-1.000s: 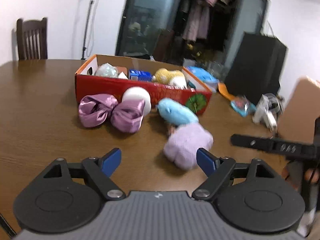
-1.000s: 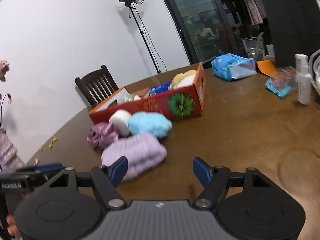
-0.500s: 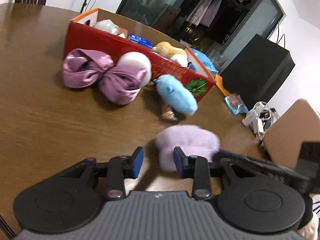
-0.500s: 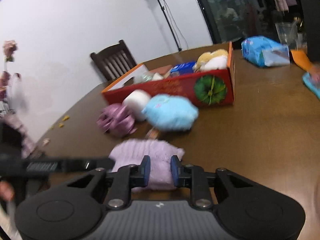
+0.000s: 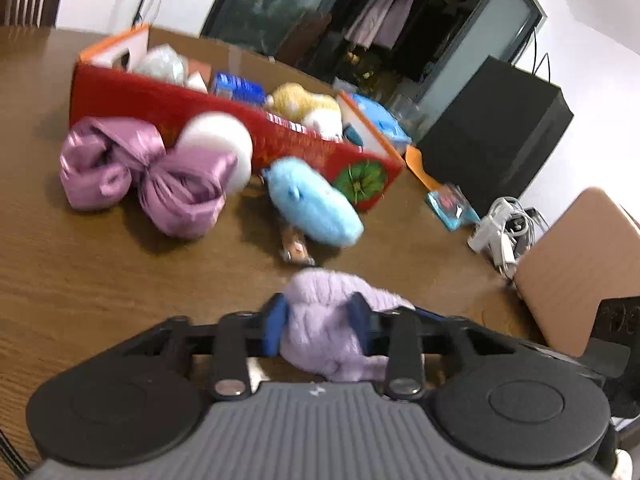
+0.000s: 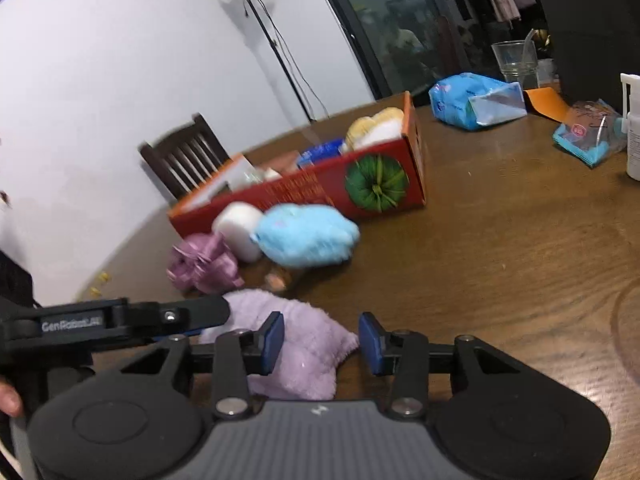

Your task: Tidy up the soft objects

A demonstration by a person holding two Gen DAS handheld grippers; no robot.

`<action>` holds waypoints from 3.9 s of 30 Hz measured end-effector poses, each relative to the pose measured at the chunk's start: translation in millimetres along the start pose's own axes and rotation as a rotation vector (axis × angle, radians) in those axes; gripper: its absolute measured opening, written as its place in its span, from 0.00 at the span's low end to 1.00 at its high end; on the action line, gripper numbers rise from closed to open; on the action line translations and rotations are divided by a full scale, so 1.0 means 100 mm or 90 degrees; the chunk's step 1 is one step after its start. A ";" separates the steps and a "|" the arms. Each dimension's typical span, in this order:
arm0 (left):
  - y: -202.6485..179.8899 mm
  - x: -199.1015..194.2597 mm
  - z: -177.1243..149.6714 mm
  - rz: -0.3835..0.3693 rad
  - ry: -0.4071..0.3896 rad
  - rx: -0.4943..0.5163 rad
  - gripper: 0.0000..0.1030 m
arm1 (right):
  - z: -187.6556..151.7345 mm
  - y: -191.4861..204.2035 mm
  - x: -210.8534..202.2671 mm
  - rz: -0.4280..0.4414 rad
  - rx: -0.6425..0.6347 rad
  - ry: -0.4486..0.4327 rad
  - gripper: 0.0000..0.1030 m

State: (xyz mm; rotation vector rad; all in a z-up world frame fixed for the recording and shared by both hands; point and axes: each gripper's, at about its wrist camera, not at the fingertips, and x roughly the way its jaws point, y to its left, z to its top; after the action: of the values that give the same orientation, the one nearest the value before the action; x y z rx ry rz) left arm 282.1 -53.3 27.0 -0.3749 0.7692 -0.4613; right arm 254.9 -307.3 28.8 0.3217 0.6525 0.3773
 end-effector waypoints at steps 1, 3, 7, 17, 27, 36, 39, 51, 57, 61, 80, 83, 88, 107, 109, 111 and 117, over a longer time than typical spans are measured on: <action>0.02 0.00 -0.03 -0.002 -0.004 -0.005 0.30 | -0.04 0.01 0.00 0.001 -0.001 -0.002 0.29; 0.06 0.00 -0.09 -0.010 -0.010 -0.004 0.28 | -0.10 -0.02 0.00 0.007 0.017 -0.006 0.24; 0.08 -0.02 -0.09 -0.026 -0.014 0.000 0.23 | -0.11 -0.02 -0.01 0.014 0.017 -0.006 0.18; -0.24 0.05 1.15 -0.079 -0.123 0.093 0.22 | 1.03 0.22 -0.02 0.032 -0.113 -0.103 0.16; 0.06 1.35 1.59 -0.007 0.027 0.029 0.23 | 1.67 0.00 1.21 -0.124 -0.165 0.030 0.21; 0.01 1.08 1.59 0.007 -0.017 0.078 0.46 | 1.69 0.07 0.94 -0.163 -0.204 -0.038 0.44; -0.08 0.64 1.63 0.027 -0.069 0.109 0.49 | 1.76 0.12 0.71 -0.160 -0.206 -0.059 0.45; -0.16 -1.01 1.06 0.151 -0.214 0.279 0.74 | 1.39 0.56 -0.30 -0.125 -0.254 -0.131 0.56; 0.00 -1.21 0.48 0.156 -0.230 0.245 0.77 | 1.03 0.79 -0.57 -0.105 -0.251 -0.163 0.60; 0.26 -1.28 -0.12 0.171 -0.193 0.162 0.77 | 0.41 0.83 -0.69 -0.094 -0.209 -0.159 0.61; 1.12 -0.54 0.72 0.103 -0.149 0.047 0.68 | 0.23 1.18 0.25 0.002 -0.153 -0.049 0.50; 1.33 -0.29 0.81 0.066 -0.124 -0.002 0.67 | 0.39 1.12 0.67 0.029 -0.106 -0.009 0.40; 1.44 -0.16 0.73 0.045 -0.084 -0.009 0.51 | 0.44 1.04 1.15 0.042 -0.072 0.016 0.17; 1.41 -0.17 0.69 0.012 -0.076 0.003 0.21 | 0.39 0.90 1.27 0.102 -0.050 0.033 0.12; 1.39 -0.20 0.62 -0.002 -0.060 -0.026 0.19 | 0.37 0.92 1.24 0.102 -0.068 0.042 0.12; 1.27 -0.33 0.46 -0.013 -0.046 -0.029 0.12 | 0.34 0.94 1.12 0.096 -0.070 0.052 0.12; 0.81 -0.73 -0.17 -0.030 -0.061 -0.038 0.12 | -0.10 0.90 0.40 0.101 -0.072 0.048 0.12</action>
State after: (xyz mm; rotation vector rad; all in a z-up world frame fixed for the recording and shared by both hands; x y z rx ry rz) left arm 244.6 50.3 18.4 -0.4689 0.6839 -0.4619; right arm 256.2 -208.8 36.5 0.2532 0.6782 0.5774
